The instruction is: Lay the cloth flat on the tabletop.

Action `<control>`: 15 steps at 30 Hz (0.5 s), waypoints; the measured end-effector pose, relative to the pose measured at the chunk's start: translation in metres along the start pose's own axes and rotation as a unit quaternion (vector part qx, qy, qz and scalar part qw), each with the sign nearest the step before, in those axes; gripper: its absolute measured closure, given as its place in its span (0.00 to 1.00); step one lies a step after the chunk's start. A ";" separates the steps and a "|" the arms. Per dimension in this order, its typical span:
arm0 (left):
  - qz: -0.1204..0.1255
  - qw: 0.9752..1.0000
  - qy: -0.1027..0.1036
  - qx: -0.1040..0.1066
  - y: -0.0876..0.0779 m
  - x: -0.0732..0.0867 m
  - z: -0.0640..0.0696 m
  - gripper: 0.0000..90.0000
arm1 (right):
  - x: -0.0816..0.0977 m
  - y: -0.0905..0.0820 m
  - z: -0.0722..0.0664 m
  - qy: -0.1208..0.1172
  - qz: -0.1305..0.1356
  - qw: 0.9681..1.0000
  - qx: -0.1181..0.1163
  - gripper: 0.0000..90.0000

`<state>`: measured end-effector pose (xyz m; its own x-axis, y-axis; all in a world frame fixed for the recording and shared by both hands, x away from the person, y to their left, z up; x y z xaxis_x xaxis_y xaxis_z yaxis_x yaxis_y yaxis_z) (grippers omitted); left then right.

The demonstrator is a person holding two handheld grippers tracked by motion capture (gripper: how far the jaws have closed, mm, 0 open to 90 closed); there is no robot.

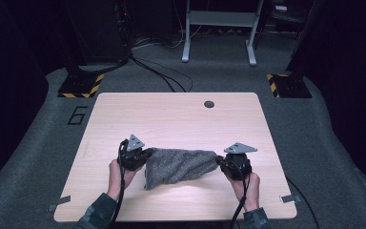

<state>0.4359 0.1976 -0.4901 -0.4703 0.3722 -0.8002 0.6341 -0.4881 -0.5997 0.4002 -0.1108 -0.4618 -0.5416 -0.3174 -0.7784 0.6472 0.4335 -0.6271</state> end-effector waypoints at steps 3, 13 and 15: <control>-0.009 1.000 -0.007 0.001 0.004 0.005 -0.004 0.98 | 0.003 0.004 0.002 0.008 -0.008 1.000 -0.004 0.97; -0.016 0.999 -0.014 -0.029 0.033 -0.022 -0.043 0.98 | -0.034 0.044 0.034 0.013 -0.029 0.999 0.021 0.98; -0.009 0.999 -0.007 -0.045 0.035 -0.041 -0.055 0.98 | -0.055 0.050 0.043 0.007 -0.025 0.999 0.035 0.98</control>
<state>0.5112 0.2085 -0.4778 -0.4905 0.3679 -0.7900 0.6779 -0.4085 -0.6112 0.4854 -0.1078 -0.4515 -0.5802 -0.3256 -0.7465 0.6552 0.3579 -0.6654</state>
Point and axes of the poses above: each handheld gripper's, and its own axes: y roughly forward along the jaws, x roughly out of its underside, z roughly to its right, the point moved 5 cm from there along y, roughly forward along the jaws, and after that the axes turned 1 degree about z, right-handed, at the moved point
